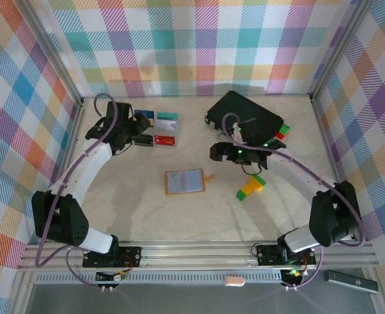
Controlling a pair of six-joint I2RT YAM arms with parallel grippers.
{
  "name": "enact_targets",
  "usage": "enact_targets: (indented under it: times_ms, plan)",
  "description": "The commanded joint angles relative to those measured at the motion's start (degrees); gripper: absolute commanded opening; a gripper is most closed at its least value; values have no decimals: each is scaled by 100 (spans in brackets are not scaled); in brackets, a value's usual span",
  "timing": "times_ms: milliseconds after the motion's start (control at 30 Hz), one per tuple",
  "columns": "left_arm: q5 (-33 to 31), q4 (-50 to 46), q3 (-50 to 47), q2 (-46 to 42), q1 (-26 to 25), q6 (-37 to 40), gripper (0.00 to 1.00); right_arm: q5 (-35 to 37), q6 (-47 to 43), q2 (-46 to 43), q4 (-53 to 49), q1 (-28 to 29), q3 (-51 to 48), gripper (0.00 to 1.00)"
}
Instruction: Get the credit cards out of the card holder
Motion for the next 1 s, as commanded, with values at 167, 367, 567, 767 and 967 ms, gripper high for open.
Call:
enact_targets:
  times_ms: [167, 367, 567, 767, 967]
  plan:
    - [458, -9, -840, -1109, 430, 1025, 100, 781, 399, 1179, -486, 1219, 1016, 96]
    - [780, -238, -980, -1466, 855, 1238, 100, 1108, 575, 2342, -970, 1998, 2124, 85]
    - [1305, -215, -1035, -1595, 1208, 1215, 100, 1338, 735, 3379, -1534, 2417, 3186, 76]
    - [1540, -37, -1126, -1714, 1404, 1123, 100, 1510, 694, 3958, -2001, 2609, 3874, 74]
    - [1609, -10, -1169, -1721, 1463, 1086, 100, 1420, 589, 4180, -2094, 2620, 4036, 71]
